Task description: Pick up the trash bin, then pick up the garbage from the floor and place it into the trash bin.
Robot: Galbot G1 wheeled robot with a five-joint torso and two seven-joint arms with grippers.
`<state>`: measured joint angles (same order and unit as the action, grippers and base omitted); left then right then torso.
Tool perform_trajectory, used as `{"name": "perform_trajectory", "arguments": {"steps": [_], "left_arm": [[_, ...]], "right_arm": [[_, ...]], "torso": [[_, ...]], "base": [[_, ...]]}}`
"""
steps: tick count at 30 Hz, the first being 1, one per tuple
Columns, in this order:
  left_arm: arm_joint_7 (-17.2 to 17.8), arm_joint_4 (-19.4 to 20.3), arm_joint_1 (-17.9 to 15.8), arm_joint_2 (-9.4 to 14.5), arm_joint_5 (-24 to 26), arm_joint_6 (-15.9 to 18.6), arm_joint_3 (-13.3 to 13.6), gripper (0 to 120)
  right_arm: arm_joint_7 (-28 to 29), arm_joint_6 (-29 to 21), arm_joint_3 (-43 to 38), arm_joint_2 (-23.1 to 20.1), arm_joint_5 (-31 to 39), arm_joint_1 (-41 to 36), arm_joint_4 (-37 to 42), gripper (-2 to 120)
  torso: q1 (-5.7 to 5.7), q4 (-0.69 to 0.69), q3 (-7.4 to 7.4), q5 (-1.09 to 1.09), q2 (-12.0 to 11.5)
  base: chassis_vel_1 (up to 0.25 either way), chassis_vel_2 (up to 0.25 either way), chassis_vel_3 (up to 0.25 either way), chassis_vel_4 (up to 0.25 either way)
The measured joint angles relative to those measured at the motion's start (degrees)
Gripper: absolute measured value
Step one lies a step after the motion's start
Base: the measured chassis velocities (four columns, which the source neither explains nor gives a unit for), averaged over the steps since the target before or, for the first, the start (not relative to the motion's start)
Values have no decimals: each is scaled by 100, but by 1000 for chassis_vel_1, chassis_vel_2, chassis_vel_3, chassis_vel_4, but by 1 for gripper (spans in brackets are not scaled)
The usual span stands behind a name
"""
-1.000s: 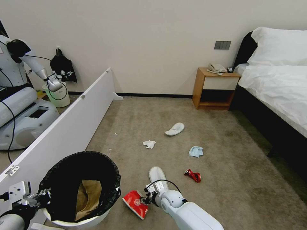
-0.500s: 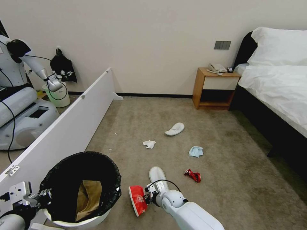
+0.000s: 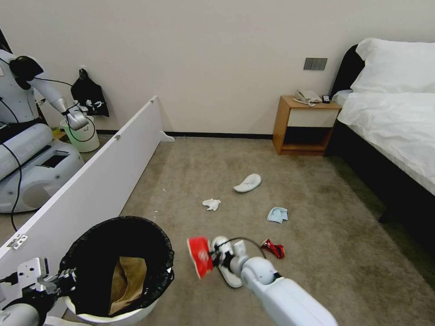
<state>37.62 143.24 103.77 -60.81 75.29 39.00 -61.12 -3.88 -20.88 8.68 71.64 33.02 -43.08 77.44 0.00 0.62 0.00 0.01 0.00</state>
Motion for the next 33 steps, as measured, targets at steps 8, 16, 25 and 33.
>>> {"name": "perform_trajectory", "arguments": {"steps": [8, 16, 25, 33], "left_arm": [[14, 0, -96, 125, 32, 10, 192, 2], [14, -2, -70, 118, 35, 28, 256, 2], [-23, -26, -41, 164, 42, 40, 267, 2], [-71, -79, -63, 169, 56, 46, 238, 2]], "right_arm": [[216, 259, -698, -799, 150, -253, 1968, 0], [-112, 957, -619, -746, 420, 376, 2839, 0], [-977, 1361, 239, -507, 1416, 1456, 3308, 0], [-1270, 1374, 1050, -255, 1901, 2372, 3324, 0]], "torso": [[0, 1, 0, 0, 1], [0, -2, 0, 0, 1], [0, 0, 0, -3, 1], [0, 0, 0, -2, 1]], "base": [[0, 0, 0, 0], [0, 0, 0, 0], [0, 0, 0, 0], [0, 0, 0, 0]]}}
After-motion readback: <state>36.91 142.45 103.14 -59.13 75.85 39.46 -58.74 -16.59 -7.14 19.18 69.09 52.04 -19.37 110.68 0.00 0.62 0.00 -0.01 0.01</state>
